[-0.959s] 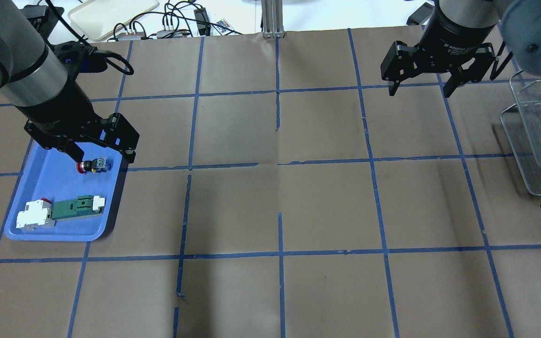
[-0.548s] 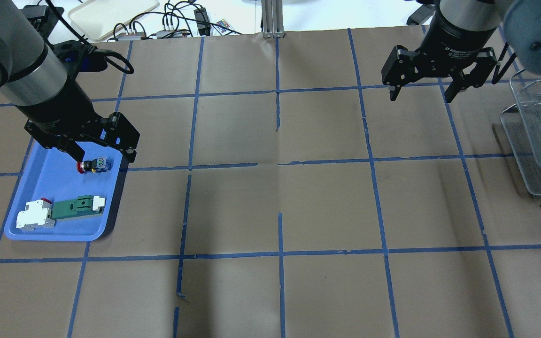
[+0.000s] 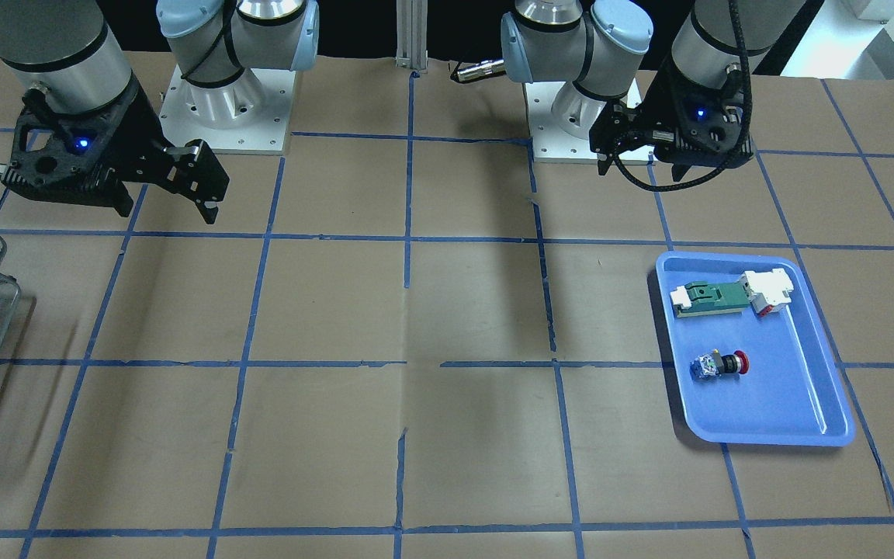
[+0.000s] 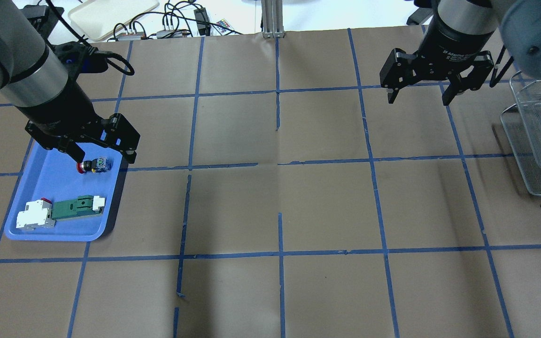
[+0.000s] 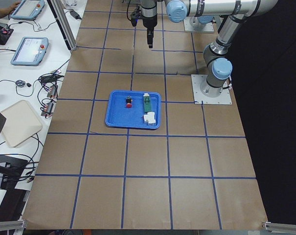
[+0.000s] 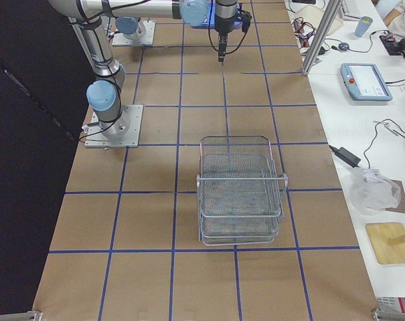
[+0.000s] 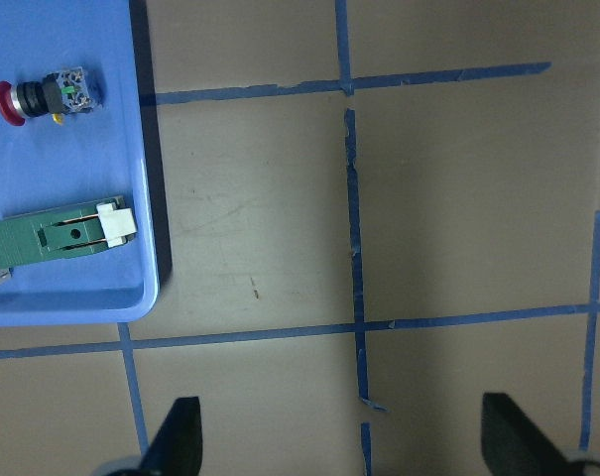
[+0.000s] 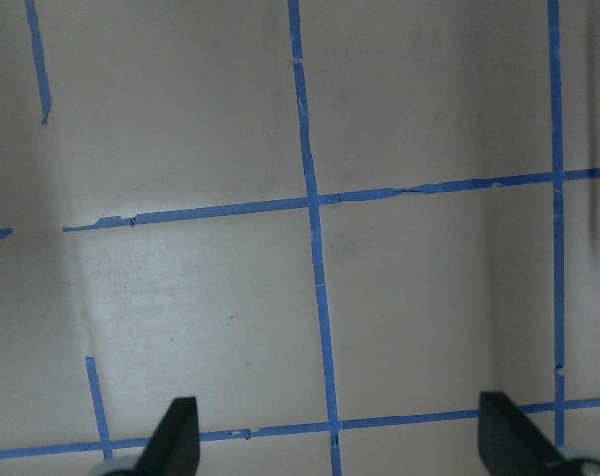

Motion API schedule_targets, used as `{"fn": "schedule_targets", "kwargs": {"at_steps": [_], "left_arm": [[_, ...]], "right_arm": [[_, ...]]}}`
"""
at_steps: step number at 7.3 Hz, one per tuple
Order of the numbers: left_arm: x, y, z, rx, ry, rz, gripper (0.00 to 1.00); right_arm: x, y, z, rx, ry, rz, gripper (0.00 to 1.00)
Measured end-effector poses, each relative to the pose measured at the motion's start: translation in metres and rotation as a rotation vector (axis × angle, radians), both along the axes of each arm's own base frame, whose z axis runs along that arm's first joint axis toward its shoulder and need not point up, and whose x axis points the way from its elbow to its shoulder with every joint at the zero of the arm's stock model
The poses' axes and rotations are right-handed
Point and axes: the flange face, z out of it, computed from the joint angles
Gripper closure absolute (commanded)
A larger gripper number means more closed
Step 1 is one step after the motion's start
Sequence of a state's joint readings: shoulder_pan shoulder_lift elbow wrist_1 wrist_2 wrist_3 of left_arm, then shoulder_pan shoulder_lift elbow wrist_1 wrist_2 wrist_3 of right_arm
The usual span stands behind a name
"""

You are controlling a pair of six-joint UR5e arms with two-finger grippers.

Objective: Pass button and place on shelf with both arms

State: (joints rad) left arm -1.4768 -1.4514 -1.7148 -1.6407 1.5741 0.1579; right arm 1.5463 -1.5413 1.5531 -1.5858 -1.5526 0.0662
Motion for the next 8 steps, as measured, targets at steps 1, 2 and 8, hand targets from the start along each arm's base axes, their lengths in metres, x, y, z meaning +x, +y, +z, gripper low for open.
{"fn": "schedule_targets", "kwargs": {"at_steps": [1, 2, 8], "left_arm": [[0.0, 0.0, -0.001, 0.001, -0.001, 0.0, 0.0], [0.0, 0.0, -0.001, 0.003, -0.003, -0.001, 0.0], [0.036, -0.02, -0.007, -0.058, -0.013, 0.119, 0.0]], "right_arm": [[0.0, 0.0, 0.0, 0.0, -0.001, 0.0, 0.0], [0.0, 0.0, 0.0, 0.001, -0.001, 0.003, 0.0], [-0.001, -0.002, 0.007, -0.016, -0.003, 0.011, 0.0]]}}
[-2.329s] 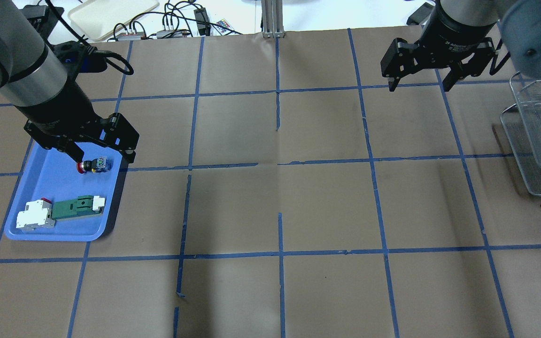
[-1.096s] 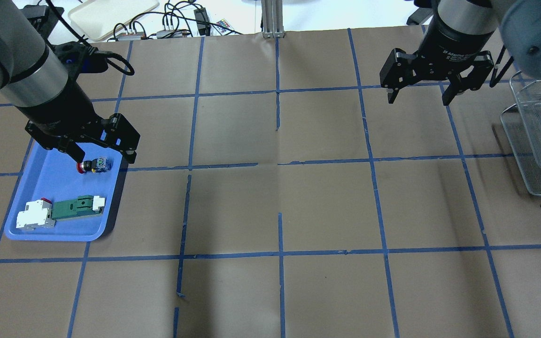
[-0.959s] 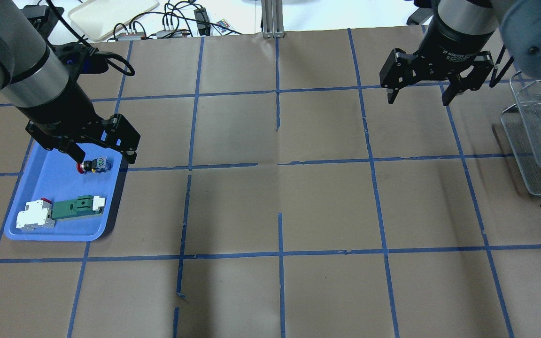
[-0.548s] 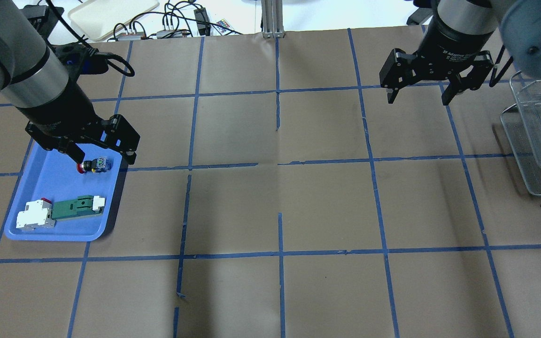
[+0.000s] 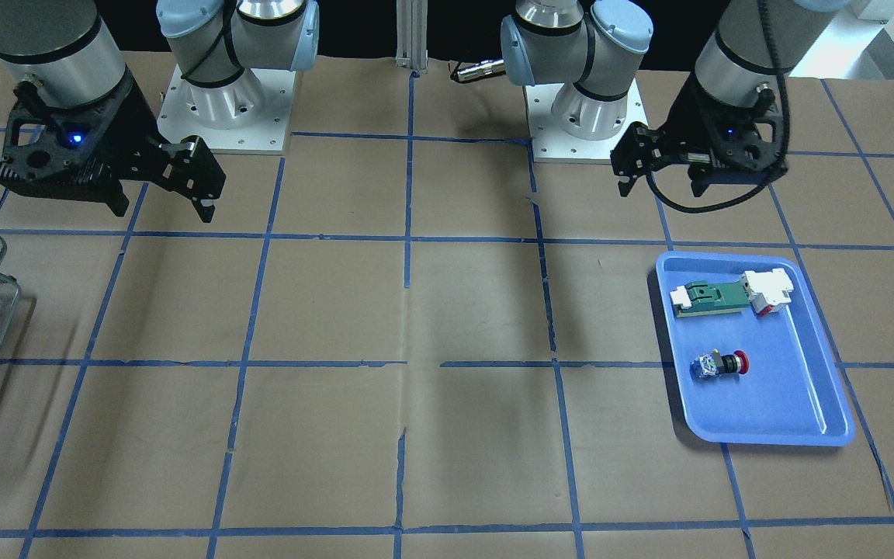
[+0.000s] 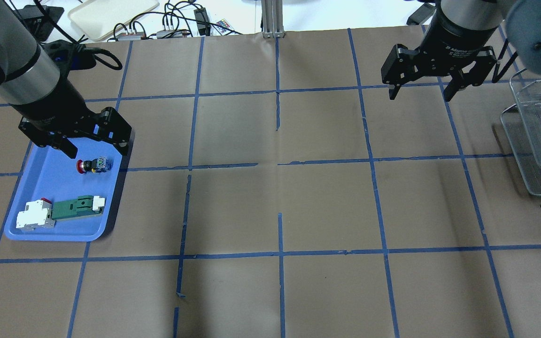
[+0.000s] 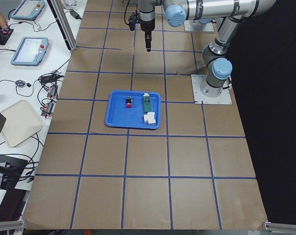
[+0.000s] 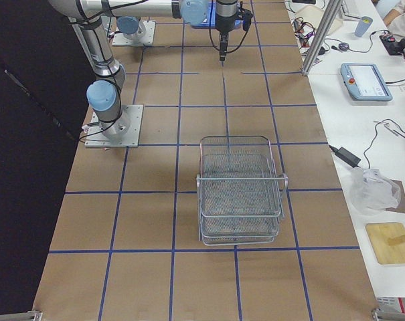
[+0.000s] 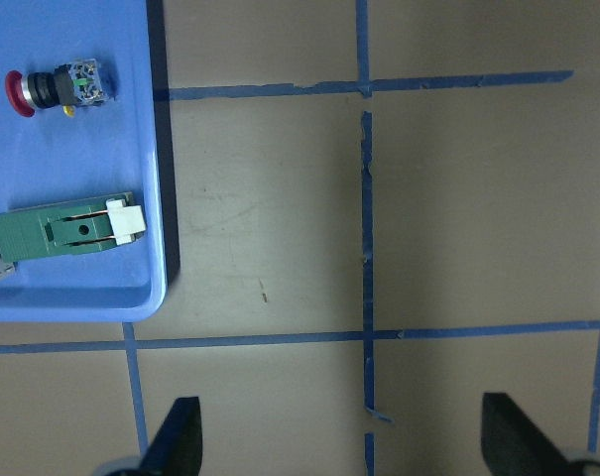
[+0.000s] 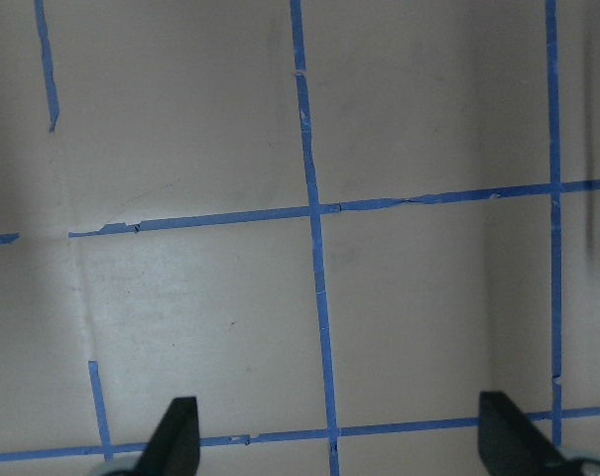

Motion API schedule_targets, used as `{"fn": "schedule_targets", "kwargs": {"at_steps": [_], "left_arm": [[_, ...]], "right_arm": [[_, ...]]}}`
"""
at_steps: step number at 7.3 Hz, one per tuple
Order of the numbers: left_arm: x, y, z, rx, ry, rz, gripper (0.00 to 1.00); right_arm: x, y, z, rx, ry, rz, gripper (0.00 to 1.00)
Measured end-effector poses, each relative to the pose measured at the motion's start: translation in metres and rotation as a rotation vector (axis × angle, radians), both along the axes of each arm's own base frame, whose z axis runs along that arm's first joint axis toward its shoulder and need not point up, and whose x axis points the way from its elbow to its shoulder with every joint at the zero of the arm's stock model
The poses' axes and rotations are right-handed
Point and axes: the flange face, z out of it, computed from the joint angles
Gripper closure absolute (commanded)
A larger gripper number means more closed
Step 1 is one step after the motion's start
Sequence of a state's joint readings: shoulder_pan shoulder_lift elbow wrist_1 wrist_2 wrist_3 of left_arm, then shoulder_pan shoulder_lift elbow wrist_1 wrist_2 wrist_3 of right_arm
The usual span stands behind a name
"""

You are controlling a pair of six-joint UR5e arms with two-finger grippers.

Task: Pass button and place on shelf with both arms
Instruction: 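Move the left gripper over the red push-button switch in the blue tray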

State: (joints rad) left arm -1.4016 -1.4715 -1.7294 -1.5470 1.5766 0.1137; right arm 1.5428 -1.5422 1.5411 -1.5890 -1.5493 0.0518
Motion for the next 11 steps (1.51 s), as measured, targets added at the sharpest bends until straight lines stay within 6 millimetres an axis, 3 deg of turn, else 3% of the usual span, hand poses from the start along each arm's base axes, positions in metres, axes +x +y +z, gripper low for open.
{"fn": "schedule_targets", "kwargs": {"at_steps": [3, 5, 8, 10, 11], "left_arm": [[0.102, -0.019, -0.014, -0.029, 0.002, 0.227, 0.0], [0.167, -0.044, -0.032, -0.083, -0.013, 0.401, 0.0], [0.234, -0.074, -0.081, -0.062, 0.053, 0.706, 0.0], [0.284, -0.079, -0.12, -0.044, 0.218, 0.893, 0.0], [0.294, -0.08, -0.14, -0.013, 0.253, 1.009, 0.0]], "right_arm": [[0.0, 0.0, -0.001, 0.003, 0.001, 0.004, 0.0], [0.001, 0.001, 0.0, 0.001, 0.002, 0.004, 0.0], [0.001, 0.001, 0.0, 0.002, 0.004, 0.004, 0.0], [0.0, 0.0, -0.001, 0.002, 0.003, 0.006, 0.0], [0.0, 0.0, -0.001, 0.002, 0.001, 0.007, 0.0]]}}
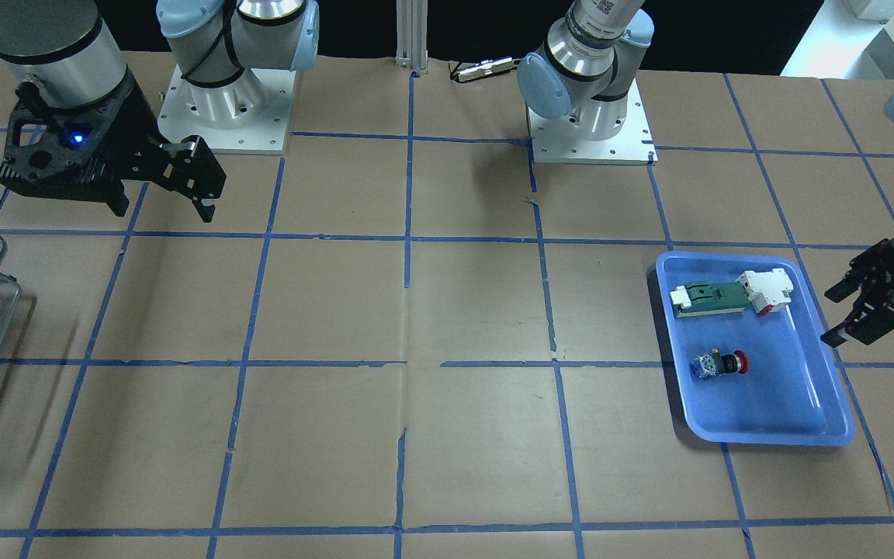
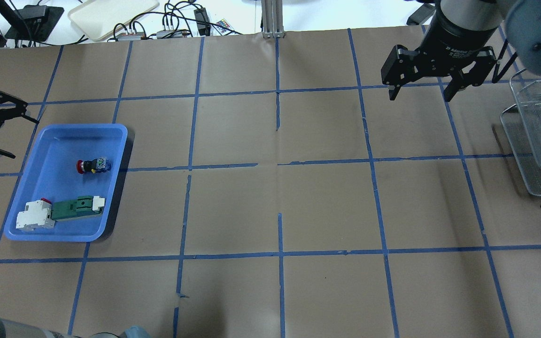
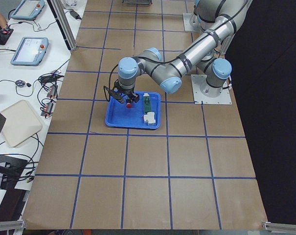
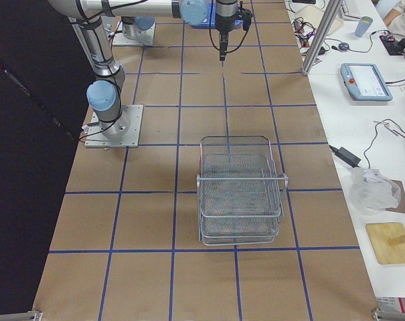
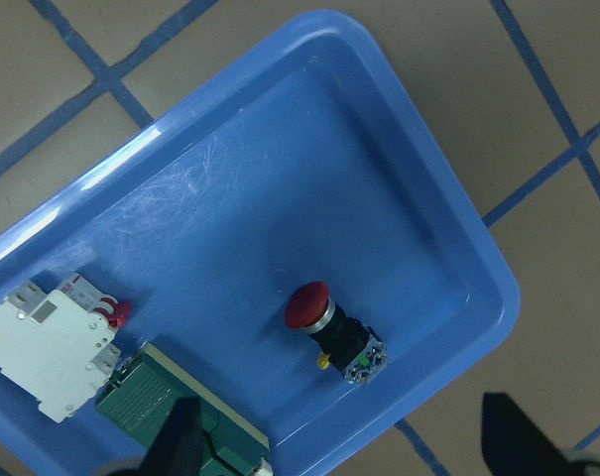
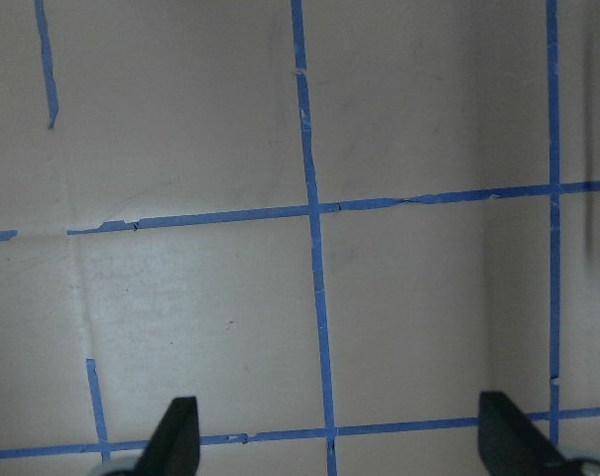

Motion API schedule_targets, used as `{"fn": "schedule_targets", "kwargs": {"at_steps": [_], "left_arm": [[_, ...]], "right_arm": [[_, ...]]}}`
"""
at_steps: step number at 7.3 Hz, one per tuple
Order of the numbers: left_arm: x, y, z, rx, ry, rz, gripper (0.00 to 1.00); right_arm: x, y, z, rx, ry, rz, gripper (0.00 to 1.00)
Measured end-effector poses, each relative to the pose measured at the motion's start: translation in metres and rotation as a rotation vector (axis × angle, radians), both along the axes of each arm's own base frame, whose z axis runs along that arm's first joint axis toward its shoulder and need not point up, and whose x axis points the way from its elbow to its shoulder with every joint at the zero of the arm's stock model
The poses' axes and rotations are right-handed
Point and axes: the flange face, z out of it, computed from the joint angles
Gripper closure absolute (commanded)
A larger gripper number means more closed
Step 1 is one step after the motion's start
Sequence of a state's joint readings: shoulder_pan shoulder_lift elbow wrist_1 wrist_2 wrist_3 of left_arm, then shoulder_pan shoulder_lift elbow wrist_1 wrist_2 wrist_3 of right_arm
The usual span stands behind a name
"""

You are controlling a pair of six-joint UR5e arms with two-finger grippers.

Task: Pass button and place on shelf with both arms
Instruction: 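Move the left gripper over the red push-button switch in the blue tray, then lower the left gripper and close it on the red push-button switch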

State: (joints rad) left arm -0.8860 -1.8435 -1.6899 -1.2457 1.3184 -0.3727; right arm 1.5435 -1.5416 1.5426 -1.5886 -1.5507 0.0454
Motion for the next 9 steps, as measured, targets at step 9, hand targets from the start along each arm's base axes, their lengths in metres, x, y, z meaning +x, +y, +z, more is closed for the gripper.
{"fn": "schedule_targets", "kwargs": {"at_steps": [9], "left_arm": [[0.013, -0.023, -0.114, 0.2, 0.228, 0.469, 0.0]], "right_arm": [[0.002, 0.002, -0.001, 0.003, -0.002, -0.006, 0.0]]}}
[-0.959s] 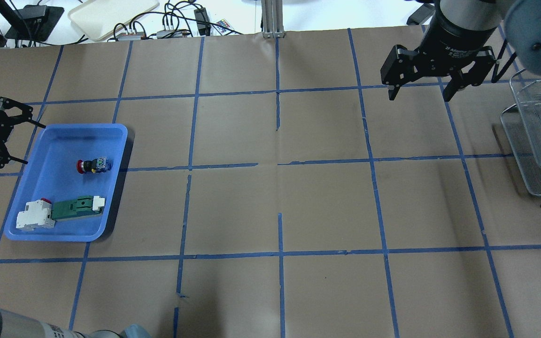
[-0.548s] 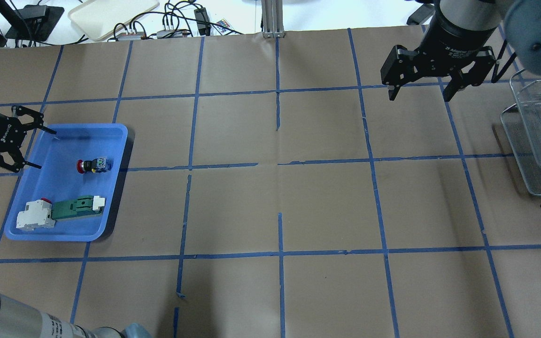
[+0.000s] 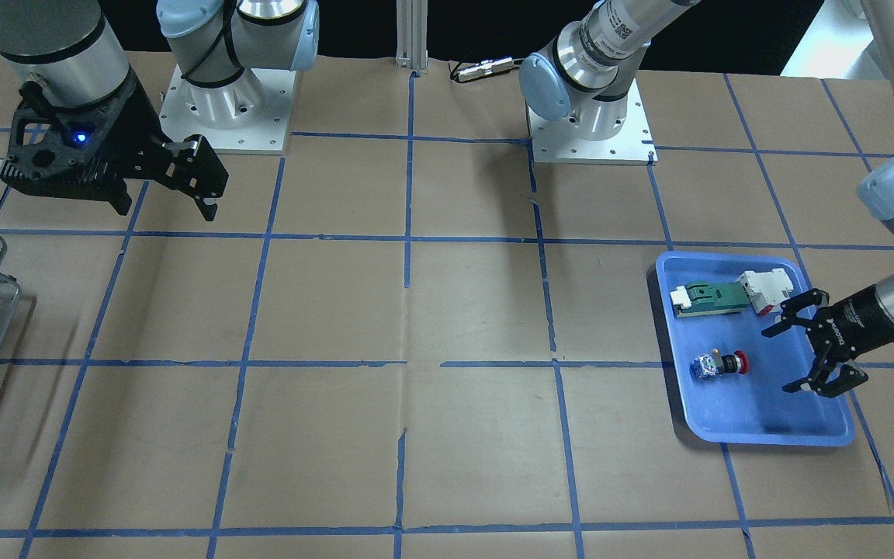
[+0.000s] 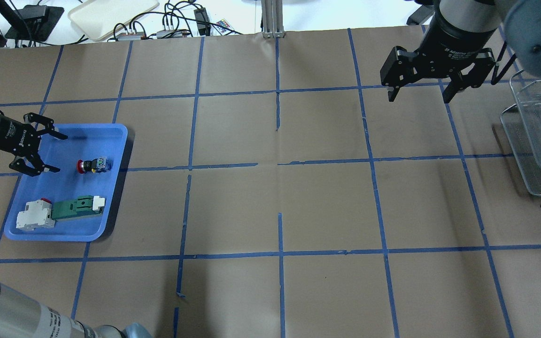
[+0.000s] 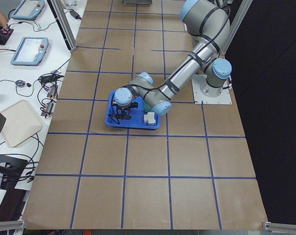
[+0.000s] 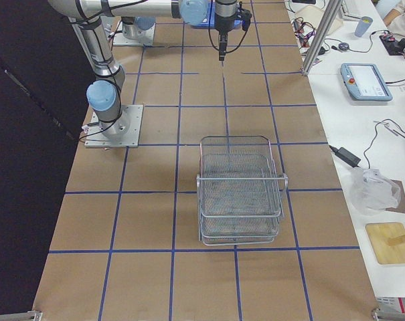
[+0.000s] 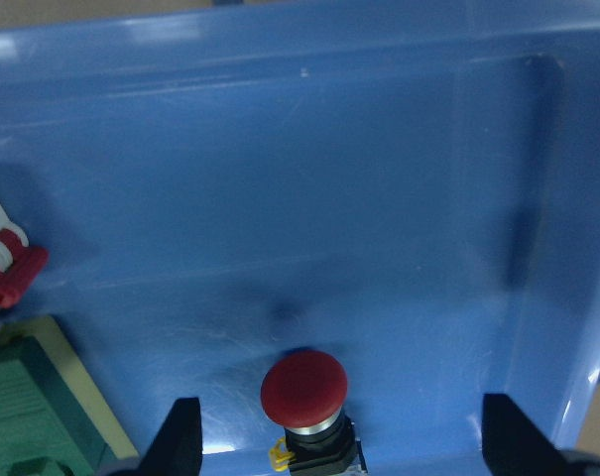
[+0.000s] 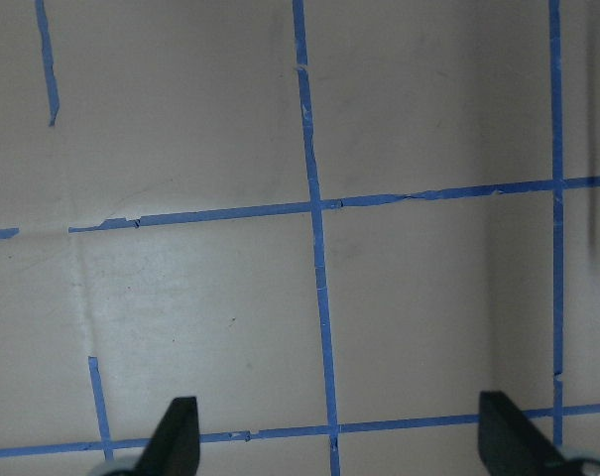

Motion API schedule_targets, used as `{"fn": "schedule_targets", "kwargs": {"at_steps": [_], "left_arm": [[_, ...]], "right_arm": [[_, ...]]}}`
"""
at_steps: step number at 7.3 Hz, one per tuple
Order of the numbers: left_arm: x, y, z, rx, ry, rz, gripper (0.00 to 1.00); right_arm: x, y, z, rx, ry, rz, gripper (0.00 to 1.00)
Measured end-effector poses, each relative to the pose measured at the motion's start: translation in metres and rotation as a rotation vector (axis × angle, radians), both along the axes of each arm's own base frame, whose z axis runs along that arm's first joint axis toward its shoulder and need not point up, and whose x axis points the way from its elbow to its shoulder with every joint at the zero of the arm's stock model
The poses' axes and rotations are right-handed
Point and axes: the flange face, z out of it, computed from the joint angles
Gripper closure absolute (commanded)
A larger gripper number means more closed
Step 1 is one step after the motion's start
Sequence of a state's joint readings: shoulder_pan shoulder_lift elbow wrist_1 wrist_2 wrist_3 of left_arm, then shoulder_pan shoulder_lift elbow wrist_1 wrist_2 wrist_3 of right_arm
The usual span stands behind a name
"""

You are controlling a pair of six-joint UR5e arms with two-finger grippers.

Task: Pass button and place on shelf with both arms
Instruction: 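Lower the left gripper and close it on the red push-button switch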

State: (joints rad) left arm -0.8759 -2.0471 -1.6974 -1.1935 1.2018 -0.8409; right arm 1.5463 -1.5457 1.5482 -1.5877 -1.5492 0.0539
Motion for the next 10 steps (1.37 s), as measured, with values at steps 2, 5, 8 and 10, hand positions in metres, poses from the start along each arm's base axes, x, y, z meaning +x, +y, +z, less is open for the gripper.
{"fn": "schedule_targets", "kwargs": {"at_steps": [2, 5, 8, 10], "left_arm": [[-0.006, 0.003, -0.023, 0.056, 0.06, 0.093, 0.0], [-0.016, 0.008, -0.036, 0.063, 0.106, 0.137, 0.0], [-0.014, 0.011, -0.037, 0.064, 0.101, 0.133, 0.0], [-0.012, 0.014, -0.038, 0.075, 0.08, 0.112, 0.02]], "right_arm": [[0.001, 0.0, -0.001, 0.002, 0.0, 0.003, 0.0], [0.001, 0.001, -0.002, 0.005, 0.0, 0.006, 0.0], [0.001, 0.001, -0.003, 0.005, 0.0, 0.007, 0.0], [0.0, 0.001, -0.003, 0.005, 0.0, 0.006, 0.0]]}}
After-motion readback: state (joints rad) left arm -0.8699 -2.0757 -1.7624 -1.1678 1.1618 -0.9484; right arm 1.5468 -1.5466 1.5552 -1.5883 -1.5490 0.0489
